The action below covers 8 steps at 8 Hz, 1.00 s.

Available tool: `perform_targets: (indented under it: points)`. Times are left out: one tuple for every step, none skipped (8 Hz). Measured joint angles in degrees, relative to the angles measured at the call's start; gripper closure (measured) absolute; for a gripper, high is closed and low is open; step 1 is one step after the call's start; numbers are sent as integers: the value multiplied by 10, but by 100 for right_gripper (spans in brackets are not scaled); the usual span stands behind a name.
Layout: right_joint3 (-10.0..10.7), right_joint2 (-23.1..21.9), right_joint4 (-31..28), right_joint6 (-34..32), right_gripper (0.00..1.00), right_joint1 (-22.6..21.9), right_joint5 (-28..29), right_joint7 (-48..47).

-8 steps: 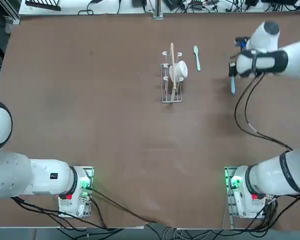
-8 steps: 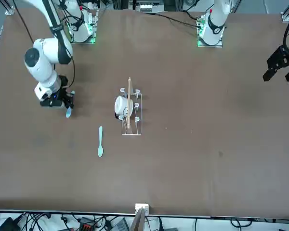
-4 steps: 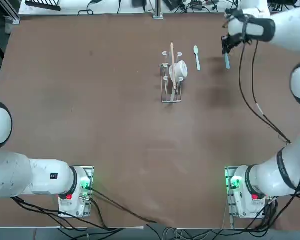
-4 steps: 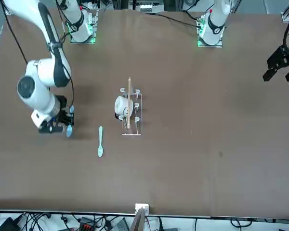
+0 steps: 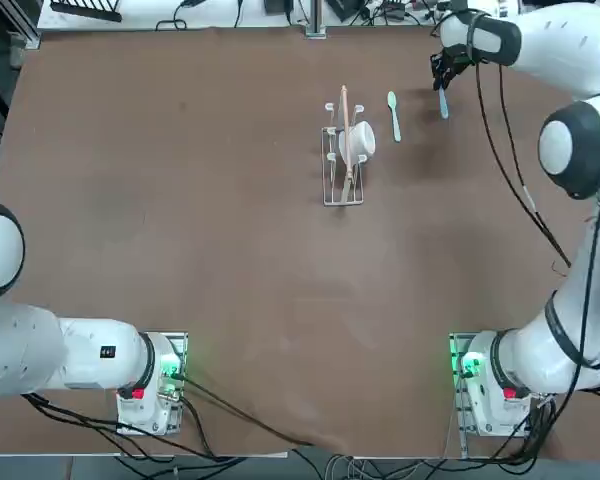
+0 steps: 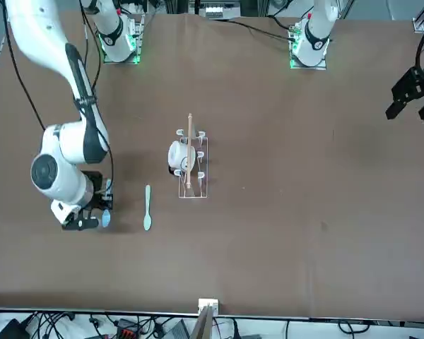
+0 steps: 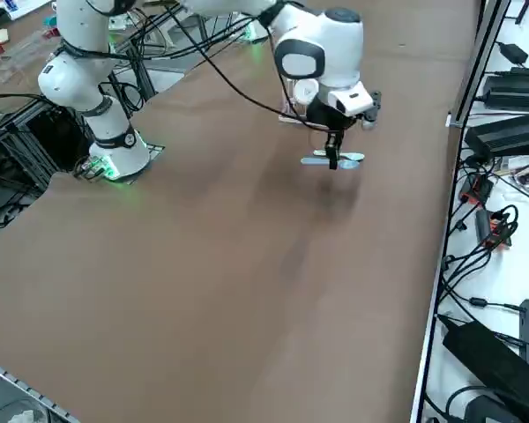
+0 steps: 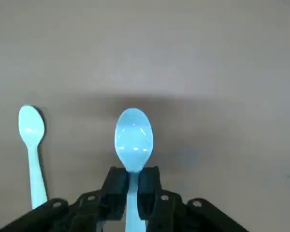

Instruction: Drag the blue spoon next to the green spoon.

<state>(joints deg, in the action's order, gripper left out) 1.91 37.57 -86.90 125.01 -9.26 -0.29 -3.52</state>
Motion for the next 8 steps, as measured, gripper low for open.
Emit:
perform_targets:
  points:
    - [0, 21, 18, -1, 85, -3, 5, 0]
    - [0, 37, 26, -1, 85, -4, 15, -2]
    - [0, 50, 29, -1, 85, -7, 22, -6]
    - [0, 59, 29, -1, 85, -12, 24, -17]
    - [0, 67, 30, 0, 85, -21, 24, -34]
    - [0, 74, 30, 6, 85, -29, 24, -45]
    - [0, 79, 31, 14, 85, -34, 24, -51]
    - [0, 81, 31, 18, 85, -36, 24, -52]
